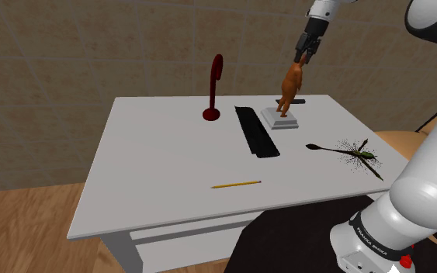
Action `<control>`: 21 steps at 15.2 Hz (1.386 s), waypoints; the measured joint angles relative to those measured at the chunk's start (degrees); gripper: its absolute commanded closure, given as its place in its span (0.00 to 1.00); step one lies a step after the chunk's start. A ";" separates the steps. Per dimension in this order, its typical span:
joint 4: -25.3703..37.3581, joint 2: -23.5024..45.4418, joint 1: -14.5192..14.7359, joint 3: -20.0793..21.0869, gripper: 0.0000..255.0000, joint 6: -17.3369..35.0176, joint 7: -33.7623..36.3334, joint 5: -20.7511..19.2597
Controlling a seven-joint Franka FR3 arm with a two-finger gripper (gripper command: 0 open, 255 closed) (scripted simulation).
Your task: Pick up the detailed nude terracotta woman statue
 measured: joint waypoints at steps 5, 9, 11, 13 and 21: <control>-1.19 -0.12 0.07 0.00 1.00 1.18 -0.22 0.03; -1.10 -0.11 0.05 -0.01 1.00 1.19 -0.23 0.05; -1.06 -0.11 0.05 -0.01 1.00 1.19 -0.21 0.04; -0.91 -0.09 0.03 -0.03 1.00 0.93 -0.21 0.01; 5.01 0.24 -0.52 -0.15 1.00 -4.82 0.53 0.02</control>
